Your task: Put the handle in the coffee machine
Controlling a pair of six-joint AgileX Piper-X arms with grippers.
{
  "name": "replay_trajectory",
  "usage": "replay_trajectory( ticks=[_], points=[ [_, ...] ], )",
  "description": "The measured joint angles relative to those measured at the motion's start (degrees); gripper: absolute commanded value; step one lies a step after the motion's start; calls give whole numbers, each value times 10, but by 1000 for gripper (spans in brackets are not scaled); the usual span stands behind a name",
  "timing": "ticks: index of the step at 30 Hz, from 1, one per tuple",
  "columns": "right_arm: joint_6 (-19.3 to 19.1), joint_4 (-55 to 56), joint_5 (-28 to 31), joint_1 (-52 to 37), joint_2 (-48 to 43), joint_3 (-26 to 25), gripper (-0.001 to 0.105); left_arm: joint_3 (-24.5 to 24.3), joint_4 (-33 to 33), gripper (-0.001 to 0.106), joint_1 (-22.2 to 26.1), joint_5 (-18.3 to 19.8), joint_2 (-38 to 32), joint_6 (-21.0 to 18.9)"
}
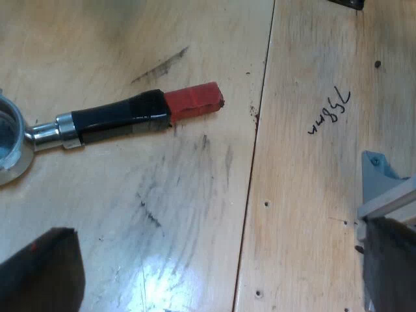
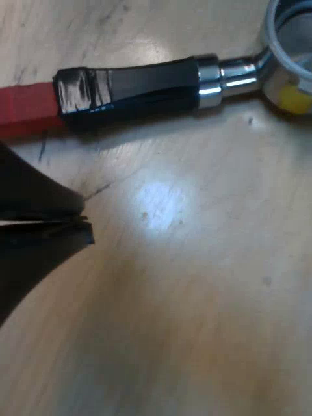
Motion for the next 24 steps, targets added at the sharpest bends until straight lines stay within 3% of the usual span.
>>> replay_trajectory(
  ticks=[16, 22, 24],
  points=[
    [12, -39, -48, 0, 139, 13, 0, 0, 0, 88, 0, 0, 0, 0],
    [15, -58, -56, 15, 167, 13, 0, 0, 0, 88, 0, 0, 0, 0],
    [18, -87, -58, 59, 196, 13, 0, 0, 0, 88, 0, -4, 0, 0]
  ],
)
